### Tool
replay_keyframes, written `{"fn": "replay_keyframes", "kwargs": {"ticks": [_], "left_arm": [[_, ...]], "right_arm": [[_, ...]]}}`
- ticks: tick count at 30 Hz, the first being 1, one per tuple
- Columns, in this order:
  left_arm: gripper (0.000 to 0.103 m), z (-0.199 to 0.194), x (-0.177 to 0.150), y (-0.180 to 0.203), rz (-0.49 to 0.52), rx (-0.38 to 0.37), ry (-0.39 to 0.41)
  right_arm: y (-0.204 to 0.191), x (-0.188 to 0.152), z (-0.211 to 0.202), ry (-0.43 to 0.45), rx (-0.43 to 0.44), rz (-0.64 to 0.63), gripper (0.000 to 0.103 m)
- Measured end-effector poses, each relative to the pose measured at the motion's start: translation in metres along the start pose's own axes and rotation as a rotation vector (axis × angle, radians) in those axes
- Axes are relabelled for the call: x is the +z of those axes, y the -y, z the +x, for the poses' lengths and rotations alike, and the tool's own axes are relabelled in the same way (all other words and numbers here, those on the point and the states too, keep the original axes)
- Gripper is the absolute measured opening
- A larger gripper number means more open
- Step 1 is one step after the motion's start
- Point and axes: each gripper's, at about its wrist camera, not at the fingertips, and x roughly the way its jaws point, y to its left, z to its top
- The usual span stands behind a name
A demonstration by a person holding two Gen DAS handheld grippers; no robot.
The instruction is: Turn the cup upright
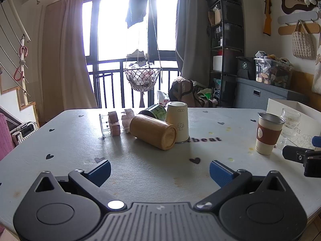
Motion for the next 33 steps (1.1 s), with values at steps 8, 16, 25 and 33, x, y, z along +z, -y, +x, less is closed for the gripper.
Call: {"fn": "replay_keyframes", "kwargs": {"ticks": [8, 16, 25, 33], "left_arm": [[0.103, 0.000, 0.000, 0.000, 0.000, 0.000, 0.000], [0.103, 0.000, 0.000, 0.000, 0.000, 0.001, -0.002], [0.103, 0.010, -0.007, -0.003, -0.016, 0.006, -0.017], [0.103, 0.030, -0.008, -0.018, -0.057, 0.026, -0.049]], "right_arm": [[0.000, 0.000, 0.000, 0.001, -0.001, 0.000, 0.103], [0.000, -0.001, 0.001, -0.001, -0.001, 0.002, 0.103], [0.000, 0.000, 0.012, -0.007, 0.021, 0.009, 0.103], [-0.005, 0.048, 0.055, -0.050, 0.108, 0.021, 0.103]]}}
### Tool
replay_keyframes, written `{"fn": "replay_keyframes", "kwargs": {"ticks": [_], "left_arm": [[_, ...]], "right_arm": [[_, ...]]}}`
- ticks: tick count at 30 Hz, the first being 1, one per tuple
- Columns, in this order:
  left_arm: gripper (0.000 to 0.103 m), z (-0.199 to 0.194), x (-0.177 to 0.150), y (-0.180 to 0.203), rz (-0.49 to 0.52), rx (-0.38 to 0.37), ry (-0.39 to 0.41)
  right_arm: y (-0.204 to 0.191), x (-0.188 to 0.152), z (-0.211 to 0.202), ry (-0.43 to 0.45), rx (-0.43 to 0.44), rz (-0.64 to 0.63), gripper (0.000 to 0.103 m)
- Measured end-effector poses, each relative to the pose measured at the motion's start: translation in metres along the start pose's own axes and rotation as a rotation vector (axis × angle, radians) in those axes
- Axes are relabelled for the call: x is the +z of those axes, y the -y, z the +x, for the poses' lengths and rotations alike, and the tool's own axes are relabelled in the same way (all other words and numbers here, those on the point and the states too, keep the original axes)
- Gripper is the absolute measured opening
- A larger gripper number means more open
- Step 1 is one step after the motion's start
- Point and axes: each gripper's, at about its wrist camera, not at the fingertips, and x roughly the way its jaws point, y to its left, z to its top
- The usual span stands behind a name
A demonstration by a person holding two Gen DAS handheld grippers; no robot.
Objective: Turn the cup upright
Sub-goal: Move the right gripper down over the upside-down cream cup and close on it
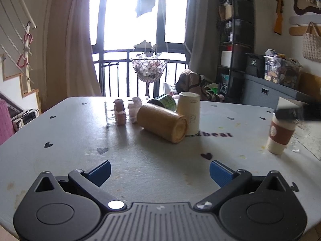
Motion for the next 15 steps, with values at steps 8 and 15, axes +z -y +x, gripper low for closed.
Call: {"fn": "replay_keyframes", "kwargs": {"ticks": [8, 15], "left_arm": [[0.103, 0.022, 0.002, -0.027, -0.048, 0.011, -0.028], [0.103, 0.038, 0.003, -0.051, -0.076, 0.032, -0.051]], "right_arm": [[-0.023, 0.068, 0.094, -0.140, 0.107, 0.006, 0.103], [-0.049, 0.101, 0.186, -0.259, 0.118, 0.043, 0.095]]}}
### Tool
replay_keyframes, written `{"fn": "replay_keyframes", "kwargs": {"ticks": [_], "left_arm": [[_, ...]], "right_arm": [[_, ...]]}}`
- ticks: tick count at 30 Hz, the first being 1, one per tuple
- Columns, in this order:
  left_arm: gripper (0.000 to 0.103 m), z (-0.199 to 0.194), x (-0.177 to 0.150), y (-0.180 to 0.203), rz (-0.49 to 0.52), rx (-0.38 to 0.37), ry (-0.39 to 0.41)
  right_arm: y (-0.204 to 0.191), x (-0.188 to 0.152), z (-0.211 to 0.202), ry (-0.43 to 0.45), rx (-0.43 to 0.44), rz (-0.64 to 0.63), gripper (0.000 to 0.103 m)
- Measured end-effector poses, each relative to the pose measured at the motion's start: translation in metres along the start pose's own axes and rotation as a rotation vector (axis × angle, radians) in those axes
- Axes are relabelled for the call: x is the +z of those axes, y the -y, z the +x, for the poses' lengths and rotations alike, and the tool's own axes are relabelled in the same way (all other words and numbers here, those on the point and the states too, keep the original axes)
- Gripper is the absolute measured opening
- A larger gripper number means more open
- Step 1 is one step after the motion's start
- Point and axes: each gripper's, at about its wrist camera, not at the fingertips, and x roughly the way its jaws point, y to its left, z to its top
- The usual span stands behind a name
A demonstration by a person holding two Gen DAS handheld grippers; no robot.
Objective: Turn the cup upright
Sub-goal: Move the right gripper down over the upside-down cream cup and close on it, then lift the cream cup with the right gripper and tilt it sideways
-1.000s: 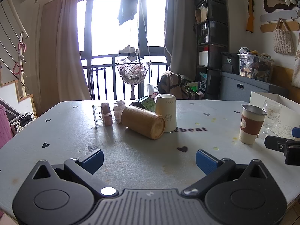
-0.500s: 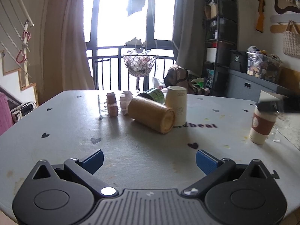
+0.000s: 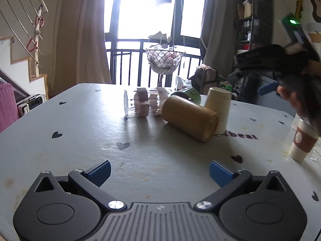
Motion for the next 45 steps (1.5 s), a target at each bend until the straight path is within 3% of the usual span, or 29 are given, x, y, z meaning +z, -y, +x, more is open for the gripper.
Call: {"fn": "replay_keyframes", "kwargs": {"ticks": [9, 12, 14, 17, 23, 26, 39, 45], "left_arm": [[0.103, 0.019, 0.005, -0.021, -0.035, 0.019, -0.029], [0.103, 0.021, 0.005, -0.023, -0.038, 0.019, -0.034], [0.103, 0.022, 0.005, -0.024, -0.039, 0.020, -0.034], [0.103, 0.021, 0.006, -0.024, -0.043, 0.023, -0.029], [0.103, 0.016, 0.007, -0.015, -0.032, 0.003, -0.022], [0.103, 0.015, 0.007, -0.002, -0.017, -0.026, -0.028], [0.103, 0.041, 0.006, 0.110, 0.231, -0.219, -0.066], [0.103, 0.054, 0.006, 0.135, 0.251, -0.274, -0.091]], "right_arm": [[-0.022, 0.032, 0.081, -0.122, -0.064, -0.024, 0.089], [-0.026, 0.031, 0.094, -0.165, -0.065, -0.049, 0.080], [-0.029, 0.029, 0.099, -0.182, -0.060, -0.069, 0.061], [-0.030, 0.023, 0.095, -0.140, -0.054, -0.097, 0.061], [-0.027, 0.000, 0.066, 0.009, -0.060, -0.164, 0.060], [-0.018, -0.014, 0.048, 0.042, -0.067, -0.143, 0.060], [0.009, -0.073, -0.043, 0.123, -0.004, -0.059, 0.060], [0.012, -0.085, -0.078, 0.142, 0.050, -0.059, 0.060]]}}
